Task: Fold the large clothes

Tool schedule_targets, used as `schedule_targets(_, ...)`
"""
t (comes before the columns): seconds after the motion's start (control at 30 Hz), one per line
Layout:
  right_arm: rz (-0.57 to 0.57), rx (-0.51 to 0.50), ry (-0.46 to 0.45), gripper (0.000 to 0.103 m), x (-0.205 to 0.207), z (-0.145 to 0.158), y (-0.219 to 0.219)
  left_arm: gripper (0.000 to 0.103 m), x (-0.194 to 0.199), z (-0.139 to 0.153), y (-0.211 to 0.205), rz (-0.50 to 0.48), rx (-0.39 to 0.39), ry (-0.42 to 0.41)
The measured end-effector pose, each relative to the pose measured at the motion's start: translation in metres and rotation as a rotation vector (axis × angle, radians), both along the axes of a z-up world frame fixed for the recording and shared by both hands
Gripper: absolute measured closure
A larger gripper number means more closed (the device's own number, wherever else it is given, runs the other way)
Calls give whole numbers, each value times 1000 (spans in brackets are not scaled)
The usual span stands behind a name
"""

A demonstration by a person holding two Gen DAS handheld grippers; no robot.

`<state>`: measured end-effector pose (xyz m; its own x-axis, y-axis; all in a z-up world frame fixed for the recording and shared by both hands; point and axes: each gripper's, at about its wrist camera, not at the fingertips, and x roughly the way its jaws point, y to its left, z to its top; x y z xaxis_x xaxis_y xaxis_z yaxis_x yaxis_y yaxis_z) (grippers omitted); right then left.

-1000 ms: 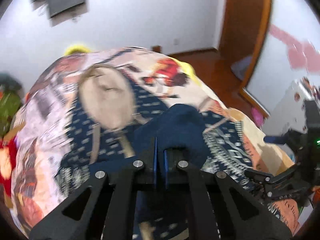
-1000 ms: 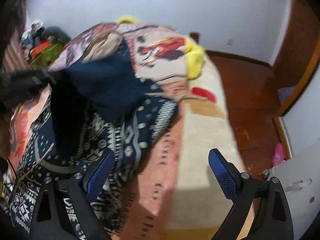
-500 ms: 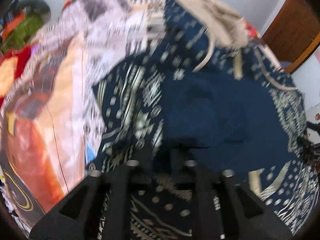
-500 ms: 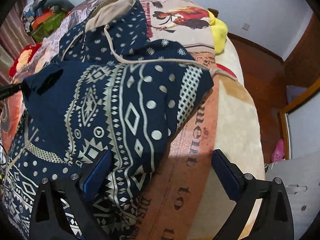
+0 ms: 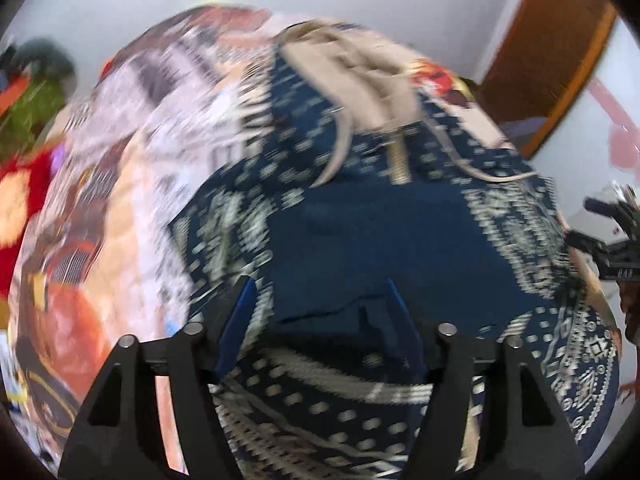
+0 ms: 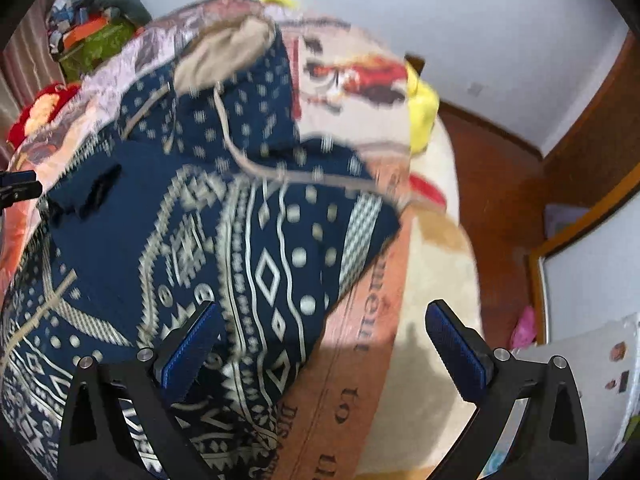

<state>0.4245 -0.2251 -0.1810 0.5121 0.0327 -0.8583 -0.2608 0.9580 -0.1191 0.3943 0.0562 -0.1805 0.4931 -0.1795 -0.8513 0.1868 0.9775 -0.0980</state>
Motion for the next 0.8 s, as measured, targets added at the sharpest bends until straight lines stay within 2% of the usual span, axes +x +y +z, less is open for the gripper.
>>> schedule_targets(0.1,-25,103,-1,1,2,15,-3,32,15,-9,-28,-51,44,-4)
schedule_targets(0.2,-41,170,11,1,2,22,-5,33,29,-33,-54,-90,76,52)
schedule_targets(0.27,-44,202,17,1,2,24,-6,47,39,-49,-69,-109,141,72)
schedule_targets(0.33,-56,213,22,1,0,24,-9,75,46,-58,-75,-93,222,55)
schedule_targets(0.37,-61,216,25,1,0,23,-10,81,47,-59,-74,-82,241,49)
schedule_targets(0.43,-69,216,32,1,-1,19,-14,96,47,-57,-69,-78,232,42)
schedule_targets(0.53,-81,205,40,1,1,13,-20,98,42,-42,-55,-52,217,-17)
schedule_targets(0.67,-104,195,49,1,7,6,-28,99,39,-5,-10,26,135,-82)
schedule_targets(0.8,-122,212,61,1,15,1,-31,100,41,9,45,145,90,-88)
